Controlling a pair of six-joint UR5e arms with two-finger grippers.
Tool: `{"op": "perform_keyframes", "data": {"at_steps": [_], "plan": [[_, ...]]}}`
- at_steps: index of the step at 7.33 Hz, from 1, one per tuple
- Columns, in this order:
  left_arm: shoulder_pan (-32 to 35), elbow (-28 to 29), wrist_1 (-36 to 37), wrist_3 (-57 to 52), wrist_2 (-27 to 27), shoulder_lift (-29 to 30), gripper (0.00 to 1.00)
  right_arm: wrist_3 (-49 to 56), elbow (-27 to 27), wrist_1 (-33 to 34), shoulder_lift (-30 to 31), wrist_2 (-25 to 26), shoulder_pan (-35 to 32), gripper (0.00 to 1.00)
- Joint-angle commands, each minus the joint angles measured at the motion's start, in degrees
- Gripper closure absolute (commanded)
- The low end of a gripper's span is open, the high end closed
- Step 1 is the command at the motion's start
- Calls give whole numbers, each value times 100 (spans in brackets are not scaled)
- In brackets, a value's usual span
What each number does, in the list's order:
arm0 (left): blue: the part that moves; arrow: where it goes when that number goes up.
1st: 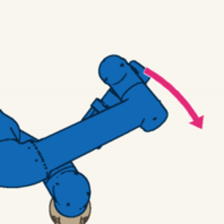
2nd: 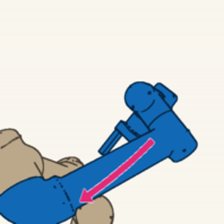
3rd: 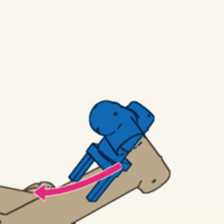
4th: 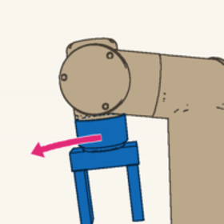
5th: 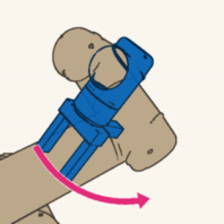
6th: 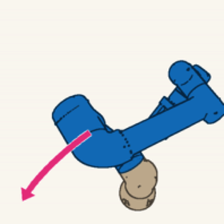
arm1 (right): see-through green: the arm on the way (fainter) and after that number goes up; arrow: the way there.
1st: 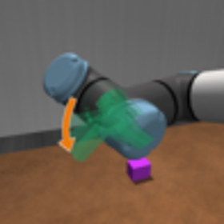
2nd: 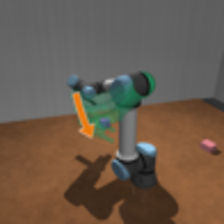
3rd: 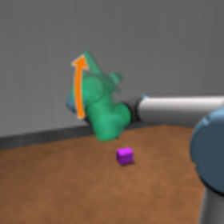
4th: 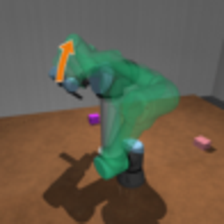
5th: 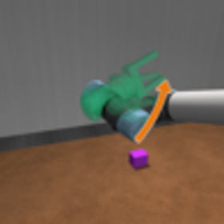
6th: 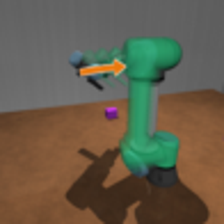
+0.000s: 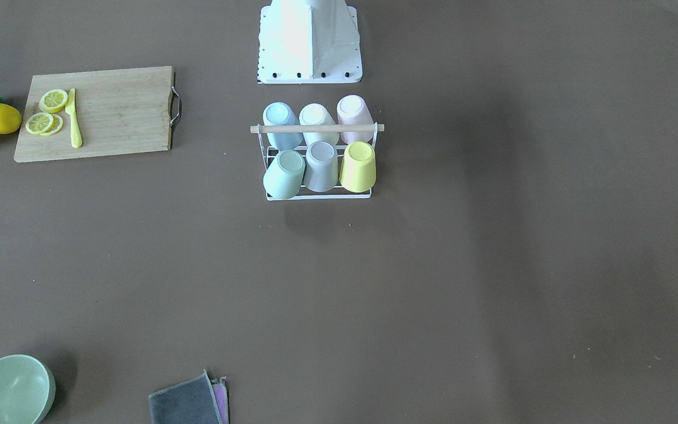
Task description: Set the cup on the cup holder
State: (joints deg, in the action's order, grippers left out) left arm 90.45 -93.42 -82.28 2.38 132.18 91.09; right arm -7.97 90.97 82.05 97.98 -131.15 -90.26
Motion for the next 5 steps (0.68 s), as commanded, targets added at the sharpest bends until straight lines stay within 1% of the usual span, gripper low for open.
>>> {"op": "perform_keyframes", "data": {"at_steps": [1,5], "plan": [[-1,-10,-7,8,1,5,2,68,0,4,-7,2,0,0],[-1,34,-7,8,36,-4,2,77,-35,13,2,11,9,0]]}}
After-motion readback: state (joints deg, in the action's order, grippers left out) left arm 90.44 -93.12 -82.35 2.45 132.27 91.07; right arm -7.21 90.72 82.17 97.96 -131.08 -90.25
